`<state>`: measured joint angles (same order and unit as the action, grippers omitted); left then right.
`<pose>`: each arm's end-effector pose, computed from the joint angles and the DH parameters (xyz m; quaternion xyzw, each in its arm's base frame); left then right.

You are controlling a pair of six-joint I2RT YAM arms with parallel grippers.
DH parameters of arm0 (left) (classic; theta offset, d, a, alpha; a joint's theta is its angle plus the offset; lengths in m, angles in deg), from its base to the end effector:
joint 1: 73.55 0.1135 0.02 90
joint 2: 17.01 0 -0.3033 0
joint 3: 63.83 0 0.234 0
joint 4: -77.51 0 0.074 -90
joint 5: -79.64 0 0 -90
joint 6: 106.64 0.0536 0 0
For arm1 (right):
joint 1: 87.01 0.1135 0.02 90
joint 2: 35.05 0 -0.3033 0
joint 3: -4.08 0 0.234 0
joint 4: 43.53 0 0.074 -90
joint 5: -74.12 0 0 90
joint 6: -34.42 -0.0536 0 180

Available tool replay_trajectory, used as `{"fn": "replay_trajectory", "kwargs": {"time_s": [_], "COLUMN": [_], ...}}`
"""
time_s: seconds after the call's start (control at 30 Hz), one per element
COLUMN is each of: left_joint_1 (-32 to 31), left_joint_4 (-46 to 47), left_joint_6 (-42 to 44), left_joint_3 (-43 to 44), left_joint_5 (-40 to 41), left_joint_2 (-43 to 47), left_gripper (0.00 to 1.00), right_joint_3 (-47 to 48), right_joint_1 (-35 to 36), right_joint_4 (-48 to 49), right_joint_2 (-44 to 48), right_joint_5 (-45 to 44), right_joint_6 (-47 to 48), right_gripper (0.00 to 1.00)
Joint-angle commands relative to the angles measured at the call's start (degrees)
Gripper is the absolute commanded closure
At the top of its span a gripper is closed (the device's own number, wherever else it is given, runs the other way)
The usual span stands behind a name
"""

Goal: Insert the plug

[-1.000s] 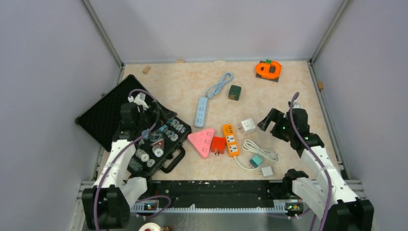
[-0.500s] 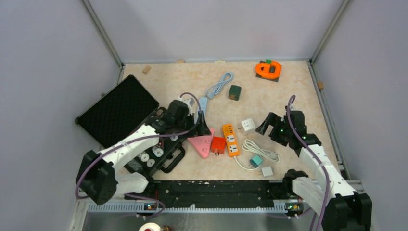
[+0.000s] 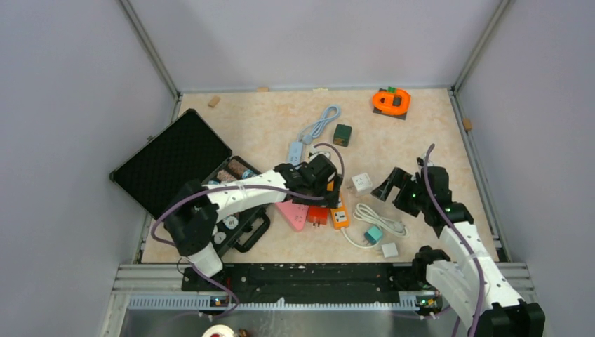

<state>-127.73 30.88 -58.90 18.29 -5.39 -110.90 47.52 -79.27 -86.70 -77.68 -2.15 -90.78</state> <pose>0.2006 -0.2701 0.2599 0.0881 0.9573 -0.1751 0.2124 0.1211 0.0293 0.2373 0.1687 0.8938 0.2485 0.3331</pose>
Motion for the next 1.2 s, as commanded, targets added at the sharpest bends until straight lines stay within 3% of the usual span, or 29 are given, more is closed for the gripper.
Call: {"fn": "replay_trajectory", "kwargs": {"time_s": [0.0, 0.33, 0.43, 0.6, 0.8, 1.17], "left_joint_1": [-3.5, -6.4, -6.8, -6.9, -6.8, -4.0], "left_joint_4": [-3.9, -5.8, -5.8, -5.2, 1.0, 20.4], "left_joint_6": [-3.0, -5.7, -5.9, -5.6, -2.1, 0.3], "left_joint_3": [3.9, 2.2, 1.7, 0.9, -1.8, -14.6], "left_joint_5": [5.8, 9.6, 10.1, 10.2, 5.9, -10.1], "left_joint_2": [-4.1, -6.1, -6.0, -5.1, 0.4, 14.2], "left_gripper": [0.02, 0.21, 0.31, 0.6, 0.69, 0.69], "right_joint_3": [2.1, 1.3, 0.7, 0.5, 0.6, 3.4], "right_joint_1": [-0.4, -0.4, -0.4, -0.4, -0.4, -0.4], "right_joint_4": [-0.9, 0.1, 1.0, 1.7, 2.0, 1.4], "right_joint_2": [-0.8, -0.1, 0.2, 0.1, -0.3, 1.3], "right_joint_5": [2.6, 7.2, 8.3, 10.2, 12.4, 18.6], "right_joint_6": [-0.5, 0.0, 0.2, 1.0, 1.8, 4.1], "right_gripper": [0.01, 0.01, 0.01, 0.01, 0.01, 0.01]}}
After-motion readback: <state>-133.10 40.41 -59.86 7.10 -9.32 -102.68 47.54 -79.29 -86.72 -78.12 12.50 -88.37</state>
